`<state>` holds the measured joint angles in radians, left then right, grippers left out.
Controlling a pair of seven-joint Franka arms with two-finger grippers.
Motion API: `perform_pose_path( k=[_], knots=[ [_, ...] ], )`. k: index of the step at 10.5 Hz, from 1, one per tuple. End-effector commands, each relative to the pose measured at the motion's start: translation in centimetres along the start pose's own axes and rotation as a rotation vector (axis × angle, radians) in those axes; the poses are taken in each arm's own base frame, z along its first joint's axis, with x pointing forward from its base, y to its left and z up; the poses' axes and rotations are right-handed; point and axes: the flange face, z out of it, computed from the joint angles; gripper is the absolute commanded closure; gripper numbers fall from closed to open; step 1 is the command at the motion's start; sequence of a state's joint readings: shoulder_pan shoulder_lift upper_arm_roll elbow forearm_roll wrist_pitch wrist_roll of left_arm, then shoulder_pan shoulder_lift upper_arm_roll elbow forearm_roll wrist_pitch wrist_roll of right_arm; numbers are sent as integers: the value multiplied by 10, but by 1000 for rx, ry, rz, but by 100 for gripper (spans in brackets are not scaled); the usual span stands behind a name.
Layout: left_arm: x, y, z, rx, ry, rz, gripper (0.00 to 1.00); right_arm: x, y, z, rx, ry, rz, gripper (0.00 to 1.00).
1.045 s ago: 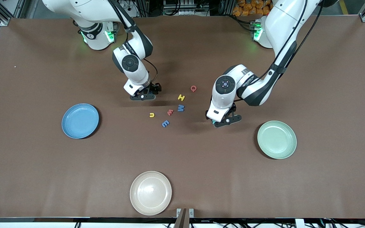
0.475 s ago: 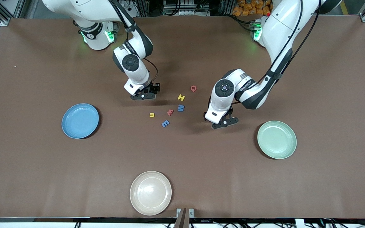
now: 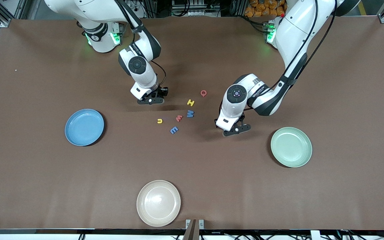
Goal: Sort upper and lower case letters into plates
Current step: 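Close both grippers on the blue a and the teal K, then carry the a to the blue plate while the left gripper carries the K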
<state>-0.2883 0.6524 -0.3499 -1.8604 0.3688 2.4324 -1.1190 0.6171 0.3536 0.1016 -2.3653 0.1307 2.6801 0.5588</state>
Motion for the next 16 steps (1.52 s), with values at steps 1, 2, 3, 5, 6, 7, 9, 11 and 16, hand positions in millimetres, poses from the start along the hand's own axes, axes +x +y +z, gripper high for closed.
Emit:
perform_pose_path(
  k=[1, 2, 3, 5, 6, 7, 9, 11, 16],
  knots=[
    [4, 2, 3, -10, 19, 11, 25, -9, 7, 7, -9, -19, 19, 80],
    [4, 2, 5, -13, 18, 11, 25, -7, 9, 6, -9, -20, 23, 83],
    [4, 3, 5, -16, 19, 11, 27, -4, 12, 5, -11, -25, 27, 84],
    [3, 4, 7, -18, 17, 13, 31, 21, 36, -6, -12, -42, 78, 84],
    [4, 3, 6, -20, 19, 10, 36, 44, 54, -17, -5, -47, 89, 84],
    [4, 3, 6, -20, 19, 10, 48, 63, 77, -29, -13, -89, 85, 84],
    [4, 3, 7, -19, 18, 10, 78, 114, 136, -69, -13, -179, 100, 84],
    [4, 4, 5, -21, 21, 11, 100, 159, 215, -112, -52, -205, 152, 83],
    [55, -40, -98, 24, 104, 45, 100, 190, 335, -101, -93, -146, 130, 21]
  ],
)
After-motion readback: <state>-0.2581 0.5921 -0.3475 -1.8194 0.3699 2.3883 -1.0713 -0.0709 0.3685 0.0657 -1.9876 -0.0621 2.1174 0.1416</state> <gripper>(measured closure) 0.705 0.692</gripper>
